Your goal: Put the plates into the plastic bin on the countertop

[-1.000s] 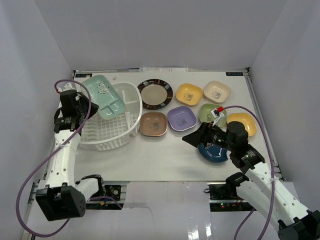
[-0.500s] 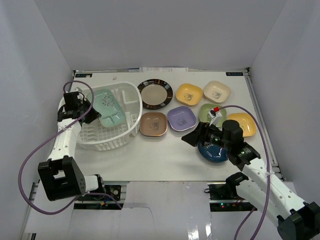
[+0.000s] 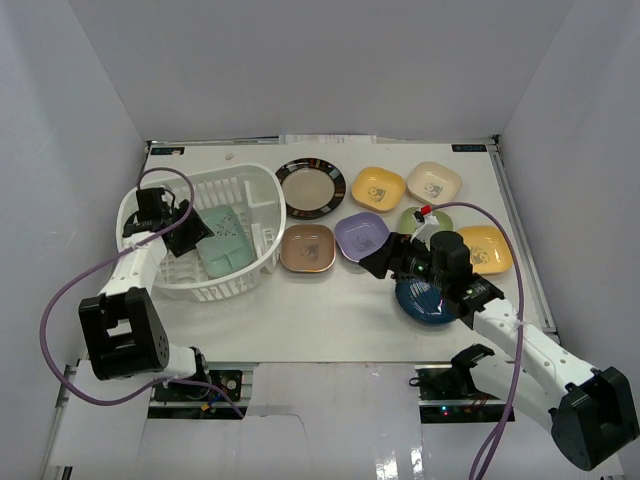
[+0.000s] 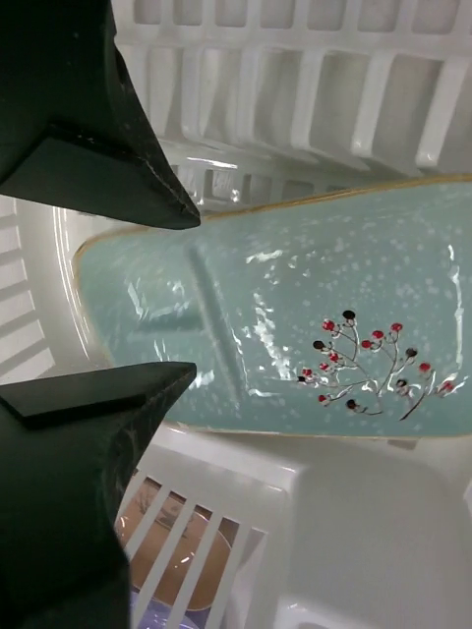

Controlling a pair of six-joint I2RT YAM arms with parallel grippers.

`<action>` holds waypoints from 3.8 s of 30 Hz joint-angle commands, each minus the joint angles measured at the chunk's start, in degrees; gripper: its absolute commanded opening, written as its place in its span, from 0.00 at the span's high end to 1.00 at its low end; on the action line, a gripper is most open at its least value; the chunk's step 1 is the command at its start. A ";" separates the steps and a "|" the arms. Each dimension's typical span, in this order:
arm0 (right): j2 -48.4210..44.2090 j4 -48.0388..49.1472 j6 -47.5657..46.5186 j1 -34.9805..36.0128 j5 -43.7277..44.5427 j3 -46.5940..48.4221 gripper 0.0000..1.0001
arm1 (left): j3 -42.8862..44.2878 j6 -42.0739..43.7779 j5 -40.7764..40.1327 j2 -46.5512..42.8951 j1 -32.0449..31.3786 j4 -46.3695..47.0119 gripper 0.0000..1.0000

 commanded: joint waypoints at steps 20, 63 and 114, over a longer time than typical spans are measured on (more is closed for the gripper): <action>-11.99 -23.34 -2.92 0.35 33.81 -2.62 0.32 | -0.33 -3.54 25.04 -27.51 -21.57 8.21 0.18; -13.66 -13.06 -1.78 -32.17 5.17 -20.29 0.92 | -1.84 -10.85 -10.71 -16.26 -72.48 20.26 0.20; 80.72 -5.87 1.12 31.28 41.11 95.03 0.92 | 8.10 11.04 -45.35 -43.51 -72.48 15.33 0.02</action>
